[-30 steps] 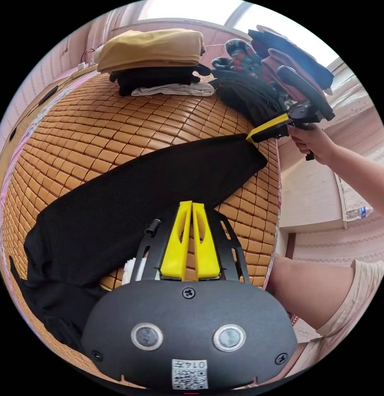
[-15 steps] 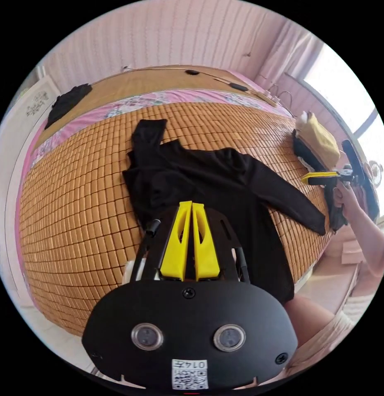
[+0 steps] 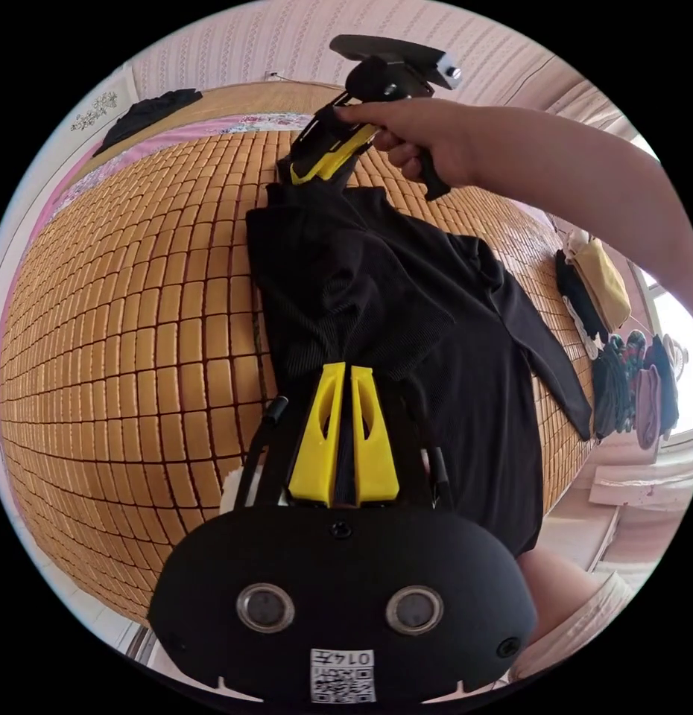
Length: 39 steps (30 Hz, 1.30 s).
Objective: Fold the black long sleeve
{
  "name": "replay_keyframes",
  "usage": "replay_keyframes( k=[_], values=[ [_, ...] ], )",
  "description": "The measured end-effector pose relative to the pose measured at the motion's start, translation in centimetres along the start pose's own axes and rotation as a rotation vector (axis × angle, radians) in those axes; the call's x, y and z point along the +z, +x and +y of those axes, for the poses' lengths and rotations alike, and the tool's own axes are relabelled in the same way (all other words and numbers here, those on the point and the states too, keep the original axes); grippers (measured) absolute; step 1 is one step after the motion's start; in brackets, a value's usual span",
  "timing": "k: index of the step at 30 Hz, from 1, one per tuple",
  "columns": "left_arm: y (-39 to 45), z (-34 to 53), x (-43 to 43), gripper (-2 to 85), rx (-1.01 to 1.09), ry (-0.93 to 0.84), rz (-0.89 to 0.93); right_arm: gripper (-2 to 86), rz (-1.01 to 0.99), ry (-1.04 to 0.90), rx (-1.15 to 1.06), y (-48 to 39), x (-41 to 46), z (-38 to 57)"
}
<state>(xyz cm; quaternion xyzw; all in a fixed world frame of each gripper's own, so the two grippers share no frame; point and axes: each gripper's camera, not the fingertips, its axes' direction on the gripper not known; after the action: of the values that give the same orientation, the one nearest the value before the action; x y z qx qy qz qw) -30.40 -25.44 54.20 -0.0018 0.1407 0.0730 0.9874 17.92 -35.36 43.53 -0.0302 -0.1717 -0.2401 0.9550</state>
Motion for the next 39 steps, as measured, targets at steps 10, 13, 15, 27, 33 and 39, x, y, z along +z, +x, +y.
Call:
replay_keyframes(
  k=[10,13,15,27,33,39],
  values=[
    [-11.8,10.7,-8.1,-0.7,-0.204,0.192,0.141,1.4,-0.397,0.356,-0.538,-15.0,-14.2,3.0],
    [-16.6,17.2,-10.9,-0.9,-0.370,0.182,0.105,2.8,-0.519,0.234,-0.789,-23.6,-12.7,4.3],
    [-19.5,22.6,-12.1,-1.0,-0.479,0.138,0.044,7.6,-0.433,0.170,-0.844,-26.7,-10.6,4.7],
    [-30.3,32.1,-14.0,2.7,-0.705,0.192,-0.021,11.7,0.097,-0.052,-0.309,-18.2,-5.8,2.2],
    [-35.1,30.8,-13.2,5.9,-0.749,0.200,-0.077,12.2,0.143,-0.073,-0.236,-18.9,-4.8,2.4],
    [-37.1,31.3,-11.0,0.9,-0.736,0.074,-0.086,1.5,0.156,-0.031,-0.233,-21.4,-5.6,0.5]
  ],
)
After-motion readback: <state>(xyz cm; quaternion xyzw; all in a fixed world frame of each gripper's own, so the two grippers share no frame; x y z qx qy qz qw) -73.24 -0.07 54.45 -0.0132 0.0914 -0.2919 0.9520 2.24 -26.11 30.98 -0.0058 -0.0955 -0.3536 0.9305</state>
